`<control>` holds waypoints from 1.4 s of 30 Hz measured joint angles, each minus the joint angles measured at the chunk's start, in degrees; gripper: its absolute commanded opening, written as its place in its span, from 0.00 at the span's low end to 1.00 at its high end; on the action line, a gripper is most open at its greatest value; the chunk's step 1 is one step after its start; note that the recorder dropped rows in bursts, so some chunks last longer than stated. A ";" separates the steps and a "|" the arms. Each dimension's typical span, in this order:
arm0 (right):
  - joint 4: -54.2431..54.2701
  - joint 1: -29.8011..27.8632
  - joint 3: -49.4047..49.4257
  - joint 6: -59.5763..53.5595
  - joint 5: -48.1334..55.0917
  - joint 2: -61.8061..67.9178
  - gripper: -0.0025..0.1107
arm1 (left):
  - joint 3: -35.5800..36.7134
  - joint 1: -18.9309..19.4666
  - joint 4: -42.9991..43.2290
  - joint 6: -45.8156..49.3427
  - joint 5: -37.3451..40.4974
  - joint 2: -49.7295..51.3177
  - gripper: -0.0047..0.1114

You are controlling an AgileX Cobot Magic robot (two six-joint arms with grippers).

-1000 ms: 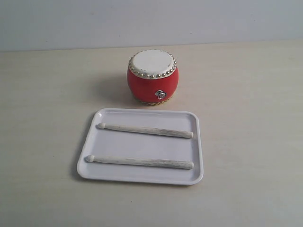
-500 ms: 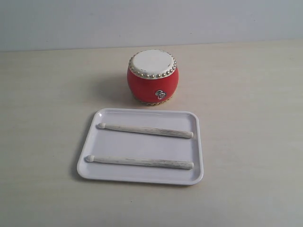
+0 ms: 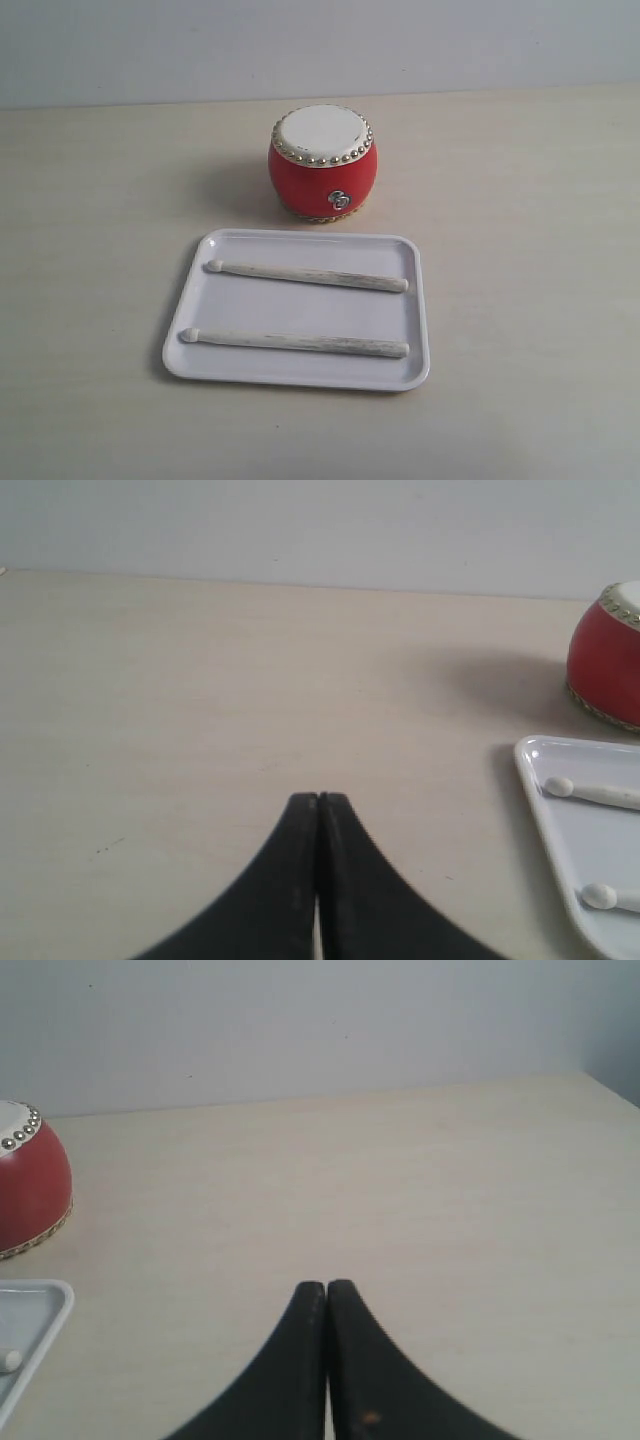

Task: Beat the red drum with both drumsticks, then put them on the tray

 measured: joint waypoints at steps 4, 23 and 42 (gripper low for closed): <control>0.00 0.00 0.00 0.19 0.19 0.00 0.02 | 0.00 0.00 0.00 0.00 0.00 0.00 0.04; 0.00 0.00 0.00 0.33 0.77 0.00 0.02 | 0.00 0.00 0.00 0.00 0.00 0.00 0.04; 0.00 0.00 0.00 0.44 1.12 0.00 0.02 | 0.00 0.00 0.00 0.00 0.00 0.00 0.04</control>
